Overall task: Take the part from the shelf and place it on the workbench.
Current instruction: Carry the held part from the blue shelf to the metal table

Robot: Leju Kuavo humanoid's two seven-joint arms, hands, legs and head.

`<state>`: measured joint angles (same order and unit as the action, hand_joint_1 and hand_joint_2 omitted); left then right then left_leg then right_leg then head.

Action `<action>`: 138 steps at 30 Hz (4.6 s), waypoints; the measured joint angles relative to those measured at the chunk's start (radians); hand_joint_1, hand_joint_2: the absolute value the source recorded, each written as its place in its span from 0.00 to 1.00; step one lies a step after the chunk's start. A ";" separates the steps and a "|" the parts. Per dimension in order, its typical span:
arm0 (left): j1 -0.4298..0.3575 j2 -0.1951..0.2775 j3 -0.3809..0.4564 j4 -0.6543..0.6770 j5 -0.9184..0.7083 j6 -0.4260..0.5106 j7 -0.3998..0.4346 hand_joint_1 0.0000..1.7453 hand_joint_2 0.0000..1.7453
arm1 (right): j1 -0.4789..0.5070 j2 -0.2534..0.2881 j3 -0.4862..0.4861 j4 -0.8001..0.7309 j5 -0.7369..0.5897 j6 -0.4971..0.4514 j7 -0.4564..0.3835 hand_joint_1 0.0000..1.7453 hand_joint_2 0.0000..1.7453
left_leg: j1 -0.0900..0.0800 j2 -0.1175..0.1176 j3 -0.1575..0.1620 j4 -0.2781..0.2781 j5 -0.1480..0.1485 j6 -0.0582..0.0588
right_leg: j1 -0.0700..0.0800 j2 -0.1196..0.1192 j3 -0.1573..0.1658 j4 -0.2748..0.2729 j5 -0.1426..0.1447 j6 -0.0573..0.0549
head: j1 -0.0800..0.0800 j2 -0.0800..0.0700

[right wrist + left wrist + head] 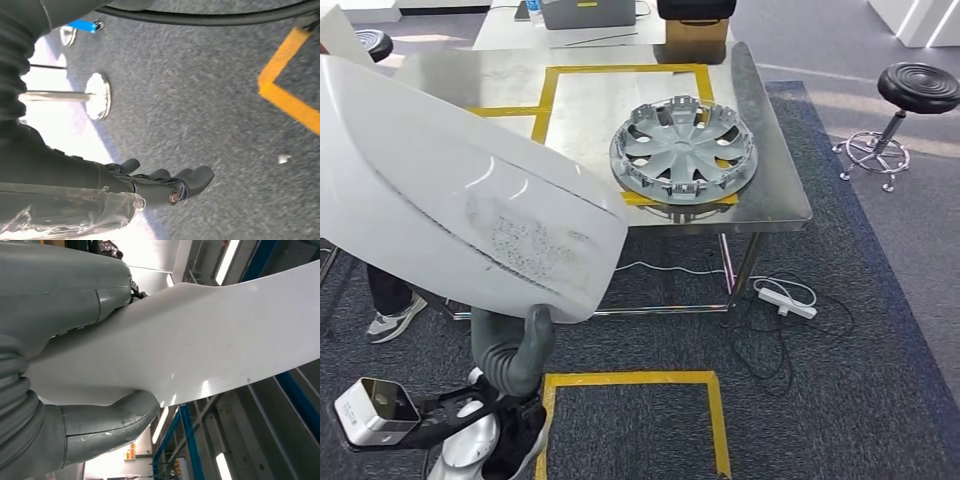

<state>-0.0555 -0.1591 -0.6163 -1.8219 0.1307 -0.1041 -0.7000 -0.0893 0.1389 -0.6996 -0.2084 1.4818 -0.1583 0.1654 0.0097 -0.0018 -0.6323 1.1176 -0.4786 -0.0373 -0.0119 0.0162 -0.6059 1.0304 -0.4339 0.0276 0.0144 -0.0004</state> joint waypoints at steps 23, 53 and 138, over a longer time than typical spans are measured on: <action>-0.002 -0.011 -0.021 0.010 0.069 -0.010 0.020 0.97 1.00 | 0.012 0.002 0.034 0.000 0.033 -0.009 0.100 0.00 1.00 | -0.003 0.001 0.023 -0.045 -0.020 0.002 | 0.000 -0.007 0.011 -0.006 -0.003 -0.002 | 0.006 0.000; -0.002 -0.017 -0.024 0.019 0.017 0.004 0.010 0.97 1.00 | 0.017 0.003 0.033 0.000 0.027 0.009 0.102 0.00 1.00 | -0.002 -0.001 0.054 -0.076 -0.015 0.002 | 0.001 -0.007 0.025 -0.005 -0.018 0.003 | 0.003 0.000; 0.024 -0.027 0.007 0.051 0.048 0.040 0.044 0.97 1.00 | 0.017 -0.001 0.026 0.004 0.037 0.000 0.072 0.00 1.00 | -0.009 -0.014 0.050 -0.104 0.023 0.050 | 0.005 -0.008 -0.034 0.065 -0.019 0.029 | 0.006 0.000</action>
<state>-0.0315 -0.1858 -0.6096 -1.7713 0.1788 -0.0643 -0.6562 -0.0720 0.1377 -0.6741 -0.2045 1.5185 -0.1580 0.2373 0.0004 -0.0163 -0.5827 1.0138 -0.4552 0.0126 -0.0071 0.0080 -0.6397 1.0951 -0.4529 0.0566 0.0208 -0.0004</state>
